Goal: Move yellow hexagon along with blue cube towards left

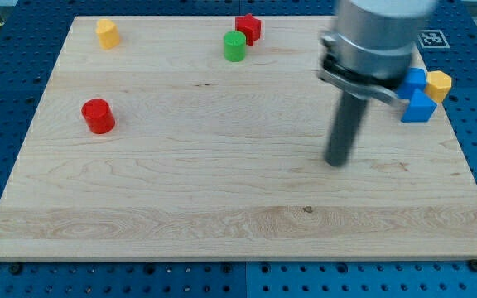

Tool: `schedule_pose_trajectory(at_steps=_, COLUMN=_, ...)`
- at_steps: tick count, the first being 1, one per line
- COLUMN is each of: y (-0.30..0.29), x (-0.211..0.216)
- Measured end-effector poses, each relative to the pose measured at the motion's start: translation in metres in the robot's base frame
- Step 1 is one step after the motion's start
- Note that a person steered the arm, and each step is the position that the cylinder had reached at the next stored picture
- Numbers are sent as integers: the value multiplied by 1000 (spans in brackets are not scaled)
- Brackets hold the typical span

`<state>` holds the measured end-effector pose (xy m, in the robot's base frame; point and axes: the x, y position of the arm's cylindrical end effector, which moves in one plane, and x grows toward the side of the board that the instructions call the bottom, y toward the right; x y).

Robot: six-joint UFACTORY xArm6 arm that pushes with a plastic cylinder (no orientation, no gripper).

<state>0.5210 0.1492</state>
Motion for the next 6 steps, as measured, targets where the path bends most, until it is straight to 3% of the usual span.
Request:
schedule_pose_trajectory(at_steps=1, y=95, x=9)
schedule_pose_trajectory(at_steps=2, y=192, x=-25)
schedule_pose_trajectory(at_steps=3, y=196, x=-33)
schedule_pose_trajectory(at_steps=6, y=176, x=-146)
